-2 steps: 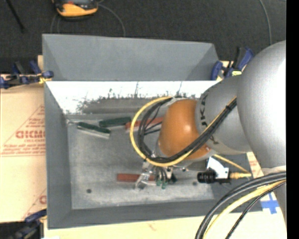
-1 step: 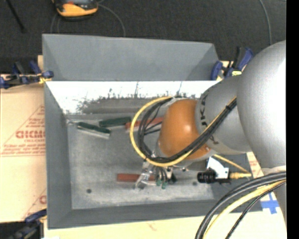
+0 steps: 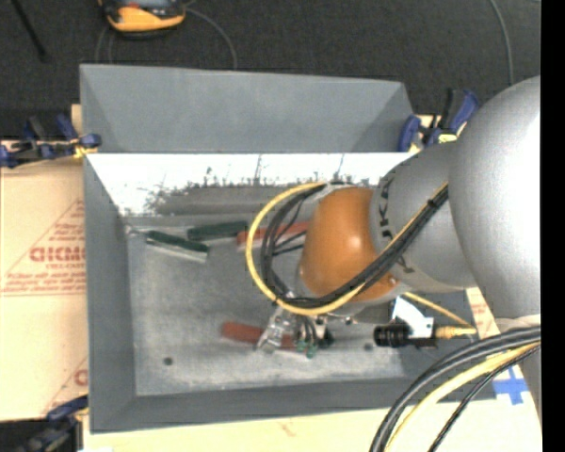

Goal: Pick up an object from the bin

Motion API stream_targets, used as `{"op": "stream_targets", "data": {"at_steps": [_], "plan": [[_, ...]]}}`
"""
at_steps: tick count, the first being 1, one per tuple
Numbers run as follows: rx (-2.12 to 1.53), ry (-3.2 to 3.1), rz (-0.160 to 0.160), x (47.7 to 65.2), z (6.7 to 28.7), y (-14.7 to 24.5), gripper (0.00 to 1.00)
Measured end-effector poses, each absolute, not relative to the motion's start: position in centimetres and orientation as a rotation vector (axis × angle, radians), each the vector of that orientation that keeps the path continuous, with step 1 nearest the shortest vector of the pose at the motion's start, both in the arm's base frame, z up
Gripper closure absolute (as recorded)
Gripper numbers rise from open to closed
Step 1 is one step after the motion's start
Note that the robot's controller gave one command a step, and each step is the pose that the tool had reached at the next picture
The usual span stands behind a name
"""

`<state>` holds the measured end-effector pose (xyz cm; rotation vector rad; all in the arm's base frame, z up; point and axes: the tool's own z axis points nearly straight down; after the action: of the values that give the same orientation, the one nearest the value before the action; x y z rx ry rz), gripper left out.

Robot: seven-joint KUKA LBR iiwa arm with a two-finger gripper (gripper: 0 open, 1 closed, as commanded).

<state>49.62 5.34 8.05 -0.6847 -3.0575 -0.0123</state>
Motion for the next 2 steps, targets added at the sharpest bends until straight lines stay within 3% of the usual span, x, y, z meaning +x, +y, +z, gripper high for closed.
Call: {"op": "stream_targets", "data": {"at_steps": [2], "plan": [[-0.685,-3.059,0.003,49.4,11.2,5.0,1.00]]}}
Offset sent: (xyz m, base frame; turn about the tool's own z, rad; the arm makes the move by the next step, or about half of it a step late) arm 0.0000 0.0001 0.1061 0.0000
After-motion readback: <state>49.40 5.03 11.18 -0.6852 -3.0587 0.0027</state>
